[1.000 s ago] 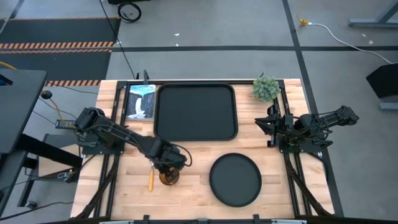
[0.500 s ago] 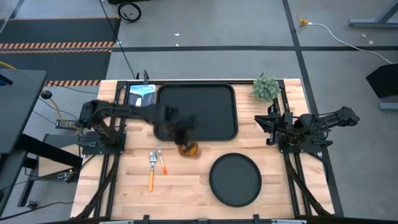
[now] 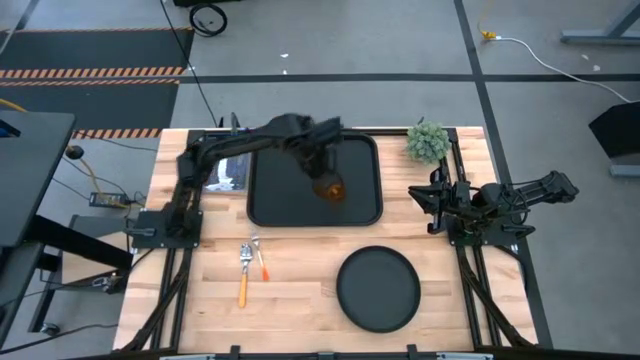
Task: Pick and place plate/cup/fork/spoon on tray
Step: Put the red cup on the top right of the black serving tray
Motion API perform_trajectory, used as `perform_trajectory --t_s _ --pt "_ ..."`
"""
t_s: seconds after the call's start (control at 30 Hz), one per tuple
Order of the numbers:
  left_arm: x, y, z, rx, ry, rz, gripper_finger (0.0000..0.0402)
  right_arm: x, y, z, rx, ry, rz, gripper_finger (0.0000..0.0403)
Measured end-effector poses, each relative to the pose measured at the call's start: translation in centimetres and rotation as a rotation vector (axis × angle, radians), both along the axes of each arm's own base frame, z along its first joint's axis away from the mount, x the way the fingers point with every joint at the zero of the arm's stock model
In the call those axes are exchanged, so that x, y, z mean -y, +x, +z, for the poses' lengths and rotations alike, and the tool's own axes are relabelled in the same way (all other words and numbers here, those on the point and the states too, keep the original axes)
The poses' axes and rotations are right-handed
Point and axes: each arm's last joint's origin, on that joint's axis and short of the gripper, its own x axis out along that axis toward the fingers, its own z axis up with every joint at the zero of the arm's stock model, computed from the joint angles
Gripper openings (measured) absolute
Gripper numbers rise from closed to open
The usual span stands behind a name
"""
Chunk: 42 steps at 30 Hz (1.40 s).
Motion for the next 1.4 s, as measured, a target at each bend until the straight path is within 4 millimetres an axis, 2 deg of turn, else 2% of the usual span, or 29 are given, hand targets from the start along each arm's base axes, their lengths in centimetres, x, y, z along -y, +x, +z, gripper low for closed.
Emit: perform_trajectory --t_s 0.13,0.3,0.43,0.57,0.87,1.0,1.17,1.3,1.4 --pt "-3.3 1.4 -1.8 -0.03 -0.003 0.015 0.0015 0.0 0.0 0.0 0.0 0.0 0.0 0.005" --pt "-5.2 2.3 -4.0 -0.062 -0.009 0.011 0.0016 0.0 0.0 0.0 0.0 -0.001 -0.002 0.005" --pt "-5.6 2.8 -5.6 -0.087 -0.016 -0.001 0.002 0.0 0.0 0.0 -0.001 -0.008 -0.006 0.005" --pt "-5.4 3.0 -6.0 -0.096 -0.01 -0.031 0.0036 0.0 0.0 0.0 0.001 -0.008 -0.006 0.005" --pt "-5.2 3.6 -5.9 -0.063 0.046 -0.036 0.0117 0.0 0.0 0.1 0.007 -0.007 -0.007 0.005" --pt "-5.1 3.3 -4.8 -0.043 0.072 -0.076 0.0147 0.0 0.0 0.1 0.007 -0.007 -0.007 0.005" --pt "-3.8 2.9 -0.9 0.032 0.219 -0.159 0.0161 0.0 0.0 0.1 0.007 -0.003 -0.006 0.005" --pt "-1.0 2.6 1.1 0.008 0.311 -0.323 0.0162 0.0 0.0 0.1 0.01 0.006 -0.002 0.005" --pt "1.8 2.3 1.0 -0.08 0.287 -0.468 0.0162 0.0 -0.1 0.1 0.015 0.012 0.0 0.005"
